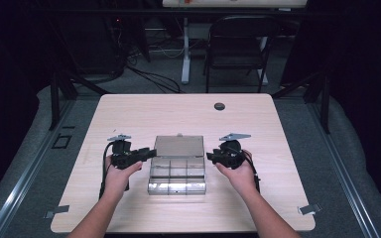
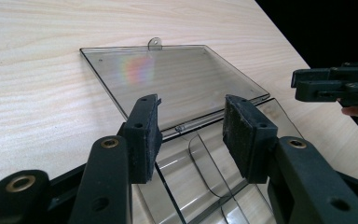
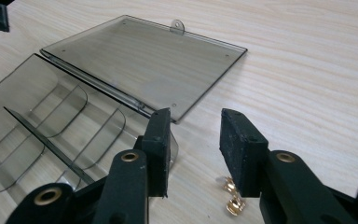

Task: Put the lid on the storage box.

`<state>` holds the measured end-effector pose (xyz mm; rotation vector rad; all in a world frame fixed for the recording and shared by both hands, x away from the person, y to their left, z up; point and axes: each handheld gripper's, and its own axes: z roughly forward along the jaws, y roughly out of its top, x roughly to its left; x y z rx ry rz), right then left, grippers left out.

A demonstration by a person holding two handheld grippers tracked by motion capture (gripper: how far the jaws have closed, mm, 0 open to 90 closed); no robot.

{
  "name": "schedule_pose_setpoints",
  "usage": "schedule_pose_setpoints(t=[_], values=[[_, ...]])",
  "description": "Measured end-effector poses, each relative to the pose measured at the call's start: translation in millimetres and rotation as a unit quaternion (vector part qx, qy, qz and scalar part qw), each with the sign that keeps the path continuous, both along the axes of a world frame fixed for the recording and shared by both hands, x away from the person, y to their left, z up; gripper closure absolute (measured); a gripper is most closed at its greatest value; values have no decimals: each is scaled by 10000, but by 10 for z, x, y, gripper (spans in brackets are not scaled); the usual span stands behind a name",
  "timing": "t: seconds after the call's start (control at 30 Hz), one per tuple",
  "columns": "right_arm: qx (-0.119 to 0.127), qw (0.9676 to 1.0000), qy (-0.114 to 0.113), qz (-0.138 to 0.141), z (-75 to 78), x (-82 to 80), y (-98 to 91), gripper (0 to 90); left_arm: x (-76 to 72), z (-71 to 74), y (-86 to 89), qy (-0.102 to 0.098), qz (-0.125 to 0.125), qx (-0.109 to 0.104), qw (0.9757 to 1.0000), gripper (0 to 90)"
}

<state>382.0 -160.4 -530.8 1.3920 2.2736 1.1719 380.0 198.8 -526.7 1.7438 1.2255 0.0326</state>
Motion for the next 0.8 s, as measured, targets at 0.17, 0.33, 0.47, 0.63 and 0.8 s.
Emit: schedule_pose_setpoints(t=[0.17, 0.33, 0.47, 0.63, 0.8], values=[[27, 10000, 9, -59, -38, -31, -72, 663, -50, 5, 15, -29, -21, -50, 10000, 559], [-59, 9999, -2, -139, -94, -75, -126, 683, -83, -12, 20, 11, -82, -75, 9999, 563], [-154, 9998, 32, -127, -149, -83, -141, 701, -100, -20, 17, -25, -89, -13, 10000, 564], [-232, 9996, 72, -154, -204, -91, -142, 715, -116, -31, 33, -45, -81, -39, 9999, 563], [-237, 9994, 145, -216, -271, -78, -159, 731, -136, -52, 53, -33, -78, -60, 9999, 564]])
